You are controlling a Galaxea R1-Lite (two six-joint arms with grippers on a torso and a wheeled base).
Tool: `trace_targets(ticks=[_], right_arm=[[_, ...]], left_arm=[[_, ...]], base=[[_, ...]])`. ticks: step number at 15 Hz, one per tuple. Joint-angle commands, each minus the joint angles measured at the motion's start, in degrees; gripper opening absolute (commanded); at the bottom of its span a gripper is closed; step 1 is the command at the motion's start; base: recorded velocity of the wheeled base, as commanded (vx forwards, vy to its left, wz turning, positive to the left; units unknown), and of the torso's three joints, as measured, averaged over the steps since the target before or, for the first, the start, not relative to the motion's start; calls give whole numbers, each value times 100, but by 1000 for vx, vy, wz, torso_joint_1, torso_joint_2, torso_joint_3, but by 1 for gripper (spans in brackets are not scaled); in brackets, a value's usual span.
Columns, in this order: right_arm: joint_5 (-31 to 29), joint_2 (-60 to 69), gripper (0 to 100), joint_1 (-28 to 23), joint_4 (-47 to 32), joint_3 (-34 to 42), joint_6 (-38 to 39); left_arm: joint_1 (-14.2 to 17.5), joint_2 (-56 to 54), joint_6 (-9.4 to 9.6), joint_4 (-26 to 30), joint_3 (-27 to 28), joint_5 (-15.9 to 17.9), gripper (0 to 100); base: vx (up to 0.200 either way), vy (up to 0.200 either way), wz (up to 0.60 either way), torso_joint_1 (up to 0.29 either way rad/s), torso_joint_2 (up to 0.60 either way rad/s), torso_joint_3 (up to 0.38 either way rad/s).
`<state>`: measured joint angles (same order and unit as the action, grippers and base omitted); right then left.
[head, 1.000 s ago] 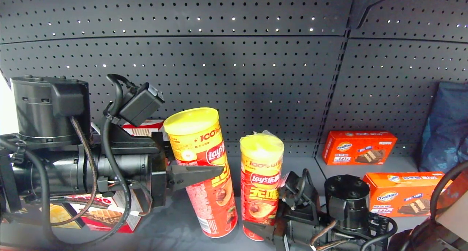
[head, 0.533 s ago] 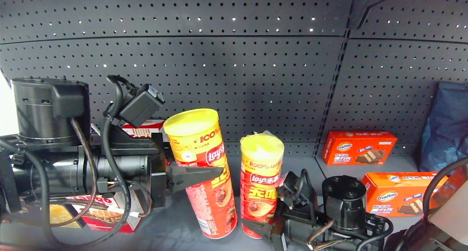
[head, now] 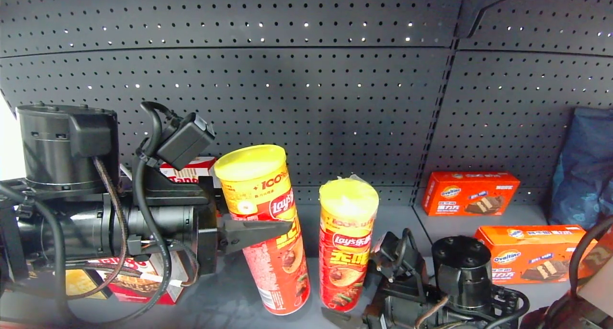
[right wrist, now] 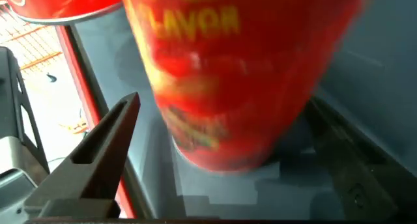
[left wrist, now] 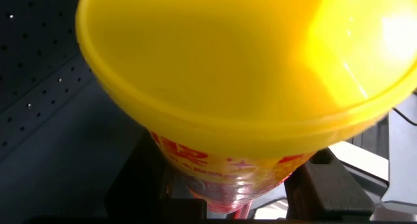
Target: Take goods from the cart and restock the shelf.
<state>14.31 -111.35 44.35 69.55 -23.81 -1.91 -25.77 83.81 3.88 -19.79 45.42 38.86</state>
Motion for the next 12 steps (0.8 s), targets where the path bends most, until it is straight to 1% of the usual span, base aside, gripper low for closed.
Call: trace_targets(ticks=[1,3,5,6,8,9,11,12], right_arm=[[-69,298,100,21,15,228,-2],[-113,799,100,47,15,667,-2],[-122,1739,100,47,15,1353,-11],[-122,2451,100,-14,6,1722,-20],[-227,3110,100,-436,-38,1985,-37],[-245,3629,100,-937,-47,2144,-257],[-236,4262,100,-1535,-73,2381,-521],[-236,4473,100,-1763,-152,2381,-547]], left_arm=[[-7,-14,-1,-8,-25,-2,0],[-7,-14,8,-8,-25,-2,0],[2,-14,8,1,-33,-2,0],[2,-23,8,1,-33,-2,0],[2,-23,8,1,-33,-2,0],[2,-31,-1,1,-51,-10,0],[11,-40,-1,1,-77,-19,0],[11,-40,-1,1,-77,-19,0]], base=[[0,0,0,0,0,0],[0,0,0,0,0,0],[0,0,0,0,0,0],[0,0,0,0,0,0],[0,0,0,0,0,0],[0,0,0,0,0,0],[0,0,0,0,0,0],[0,0,0,0,0,0]])
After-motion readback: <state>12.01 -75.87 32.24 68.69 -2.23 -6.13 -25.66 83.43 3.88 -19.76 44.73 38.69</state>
